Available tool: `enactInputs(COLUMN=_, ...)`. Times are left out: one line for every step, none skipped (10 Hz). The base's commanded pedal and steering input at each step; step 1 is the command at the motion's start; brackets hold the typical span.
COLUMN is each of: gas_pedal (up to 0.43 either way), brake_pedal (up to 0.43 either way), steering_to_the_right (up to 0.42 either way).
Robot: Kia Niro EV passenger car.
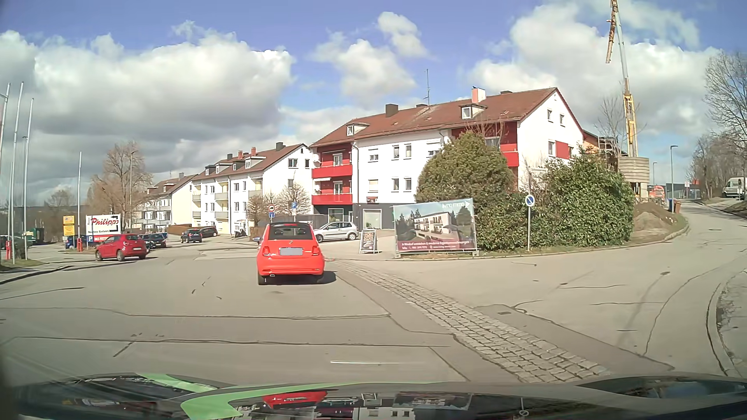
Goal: Follow the waypoints while adhering to traffic rules and regulations
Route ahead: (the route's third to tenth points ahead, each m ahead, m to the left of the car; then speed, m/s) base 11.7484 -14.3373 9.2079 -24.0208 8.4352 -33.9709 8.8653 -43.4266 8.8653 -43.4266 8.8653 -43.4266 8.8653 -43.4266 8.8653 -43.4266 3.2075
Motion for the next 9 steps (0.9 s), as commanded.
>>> enactInputs(gas_pedal=0.000, brake_pedal=0.232, steering_to_the_right=0.315)
enactInputs(gas_pedal=0.000, brake_pedal=0.232, steering_to_the_right=0.365)
enactInputs(gas_pedal=0.000, brake_pedal=0.226, steering_to_the_right=0.414)
enactInputs(gas_pedal=0.000, brake_pedal=0.226, steering_to_the_right=0.460)
enactInputs(gas_pedal=0.000, brake_pedal=0.213, steering_to_the_right=0.518)
enactInputs(gas_pedal=0.000, brake_pedal=0.165, steering_to_the_right=0.573)
enactInputs(gas_pedal=0.000, brake_pedal=0.037, steering_to_the_right=0.610)
enactInputs(gas_pedal=0.000, brake_pedal=0.000, steering_to_the_right=0.656)
enactInputs(gas_pedal=0.000, brake_pedal=0.000, steering_to_the_right=0.690)
